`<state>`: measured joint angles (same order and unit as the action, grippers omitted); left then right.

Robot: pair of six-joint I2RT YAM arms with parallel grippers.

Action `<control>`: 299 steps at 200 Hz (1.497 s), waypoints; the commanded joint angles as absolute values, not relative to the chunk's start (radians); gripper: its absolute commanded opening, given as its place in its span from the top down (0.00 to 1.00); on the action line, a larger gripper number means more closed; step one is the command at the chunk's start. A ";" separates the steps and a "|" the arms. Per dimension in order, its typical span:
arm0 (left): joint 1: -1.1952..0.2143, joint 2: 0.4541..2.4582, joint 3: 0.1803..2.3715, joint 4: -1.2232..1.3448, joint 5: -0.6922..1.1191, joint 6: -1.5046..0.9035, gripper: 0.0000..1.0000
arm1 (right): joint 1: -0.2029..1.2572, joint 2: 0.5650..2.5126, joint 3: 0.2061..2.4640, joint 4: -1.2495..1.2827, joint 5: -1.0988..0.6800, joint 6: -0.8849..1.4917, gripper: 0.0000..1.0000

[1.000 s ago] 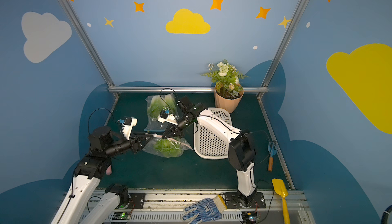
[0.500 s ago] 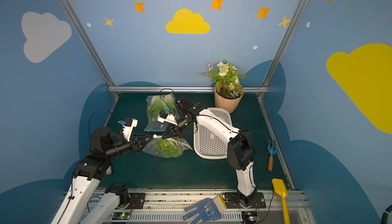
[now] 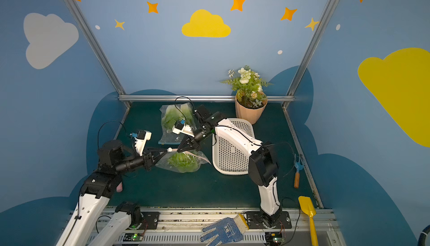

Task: Open the zip-top bag and take out the chinese cabbages
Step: Unzip the zipper on the zipper food storage bag.

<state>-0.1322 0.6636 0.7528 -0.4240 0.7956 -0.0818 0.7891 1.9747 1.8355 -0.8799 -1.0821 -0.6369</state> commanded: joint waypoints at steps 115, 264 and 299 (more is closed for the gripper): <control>-0.143 0.668 0.746 -0.400 0.879 -0.075 0.95 | 0.795 1.883 1.848 -0.828 -1.055 -0.592 0.33; -0.153 0.656 0.742 -0.402 0.891 -0.061 0.95 | 0.853 1.889 1.817 -0.763 -1.038 -0.539 0.68; -0.155 0.651 0.739 -0.404 0.888 -0.059 0.95 | 0.857 1.907 1.834 -0.779 -1.053 -0.542 0.75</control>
